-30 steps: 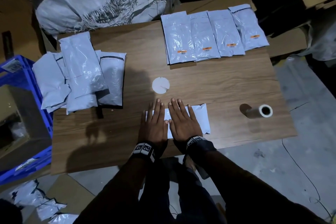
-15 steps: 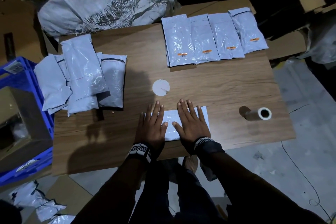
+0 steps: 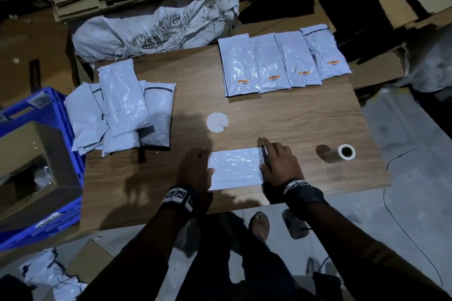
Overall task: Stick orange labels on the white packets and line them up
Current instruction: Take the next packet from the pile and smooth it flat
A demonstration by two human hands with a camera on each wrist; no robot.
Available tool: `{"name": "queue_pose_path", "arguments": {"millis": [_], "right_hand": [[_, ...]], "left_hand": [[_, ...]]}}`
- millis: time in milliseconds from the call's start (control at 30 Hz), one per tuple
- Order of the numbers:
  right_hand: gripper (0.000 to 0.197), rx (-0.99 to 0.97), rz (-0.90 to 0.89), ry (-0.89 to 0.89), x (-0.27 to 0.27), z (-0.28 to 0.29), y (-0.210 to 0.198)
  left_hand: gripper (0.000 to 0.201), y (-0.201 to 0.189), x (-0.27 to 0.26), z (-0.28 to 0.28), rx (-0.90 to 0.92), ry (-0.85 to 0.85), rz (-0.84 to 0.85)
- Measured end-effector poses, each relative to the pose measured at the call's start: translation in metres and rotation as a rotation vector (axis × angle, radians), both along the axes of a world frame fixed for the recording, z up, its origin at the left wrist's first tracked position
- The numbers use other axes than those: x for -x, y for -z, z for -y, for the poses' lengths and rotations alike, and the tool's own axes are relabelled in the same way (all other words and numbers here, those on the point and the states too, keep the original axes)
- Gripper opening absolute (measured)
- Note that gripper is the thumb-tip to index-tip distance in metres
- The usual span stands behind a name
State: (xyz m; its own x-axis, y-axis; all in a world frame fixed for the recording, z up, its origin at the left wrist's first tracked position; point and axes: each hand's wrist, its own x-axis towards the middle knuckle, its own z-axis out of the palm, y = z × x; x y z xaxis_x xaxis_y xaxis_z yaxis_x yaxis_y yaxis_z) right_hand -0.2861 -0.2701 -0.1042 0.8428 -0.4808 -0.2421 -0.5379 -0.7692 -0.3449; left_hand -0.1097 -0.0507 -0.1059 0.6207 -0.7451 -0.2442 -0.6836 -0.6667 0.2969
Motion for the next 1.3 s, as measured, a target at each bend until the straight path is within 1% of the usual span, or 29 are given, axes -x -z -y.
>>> {"name": "queue_pose_path", "arguments": {"millis": [67,133,233,300,333,400,500,567,633,667,733,800,833,900,967,1033,1100,1200,1300], "right_hand": [[0.078,-0.066,-0.008,0.034,-0.002,0.002,-0.006],[0.076,-0.158,-0.029,0.085,-0.005,0.005,-0.009],[0.086,-0.277,-0.094,0.133,-0.008,0.008,-0.01],[0.091,-0.329,-0.092,0.146,-0.009,0.009,-0.009],[0.09,-0.347,-0.077,0.151,-0.009,0.009,-0.009],[0.081,-0.357,-0.06,0.165,-0.008,0.007,-0.011],[0.056,-0.301,-0.028,0.134,-0.008,0.01,-0.022],[0.038,-0.245,0.067,0.088,-0.006,0.013,-0.033],[0.027,-0.179,0.213,0.066,-0.005,0.017,-0.043],[0.026,-0.153,0.298,0.068,-0.004,0.019,-0.047],[0.024,-0.121,0.469,0.092,-0.001,0.02,-0.056],[0.028,-0.108,0.576,0.134,0.002,0.02,-0.061],[0.031,-0.102,0.585,0.151,0.005,0.02,-0.061],[0.032,-0.084,0.532,0.158,0.013,0.019,-0.056],[0.031,-0.084,0.408,0.157,0.023,0.019,-0.042],[0.029,-0.097,0.253,0.164,0.035,0.02,-0.027],[0.025,-0.105,0.144,0.139,0.049,0.02,-0.011],[0.019,-0.084,0.061,0.095,0.064,0.017,0.003],[0.018,-0.081,0.063,0.094,0.069,0.015,0.006]], "left_hand": [[0.058,-0.001,0.001,0.004,-0.026,-0.025,-0.002],[0.06,-0.004,0.0,0.006,-0.099,-0.043,-0.012],[0.06,-0.006,-0.001,0.007,-0.169,-0.043,-0.007],[0.057,-0.007,-0.002,0.005,-0.168,-0.045,-0.012],[0.055,-0.007,-0.002,0.003,-0.167,-0.045,-0.013],[0.05,-0.009,0.001,0.002,-0.162,-0.044,-0.008],[0.046,-0.02,0.004,0.004,-0.152,-0.083,-0.05],[0.045,-0.025,-0.001,0.005,-0.095,-0.116,-0.081],[0.041,-0.032,-0.007,0.005,0.029,-0.063,-0.05],[0.043,-0.036,-0.01,0.005,0.126,-0.034,-0.03],[0.042,-0.049,-0.013,0.009,0.3,-0.027,-0.016],[0.038,-0.059,-0.016,0.015,0.395,0.007,0.033],[0.034,-0.062,-0.015,0.017,0.402,0.04,0.059],[0.027,-0.058,-0.011,0.017,0.341,0.088,0.081],[0.025,-0.046,-0.001,0.013,0.256,0.118,0.049],[0.028,-0.035,0.015,0.007,0.138,0.161,0.027],[0.033,-0.023,0.028,-0.001,0.056,0.207,0.039],[0.047,-0.008,0.039,-0.012,0.016,0.232,-0.005],[0.053,-0.008,0.044,-0.011,-0.029,0.196,0.0]]}}
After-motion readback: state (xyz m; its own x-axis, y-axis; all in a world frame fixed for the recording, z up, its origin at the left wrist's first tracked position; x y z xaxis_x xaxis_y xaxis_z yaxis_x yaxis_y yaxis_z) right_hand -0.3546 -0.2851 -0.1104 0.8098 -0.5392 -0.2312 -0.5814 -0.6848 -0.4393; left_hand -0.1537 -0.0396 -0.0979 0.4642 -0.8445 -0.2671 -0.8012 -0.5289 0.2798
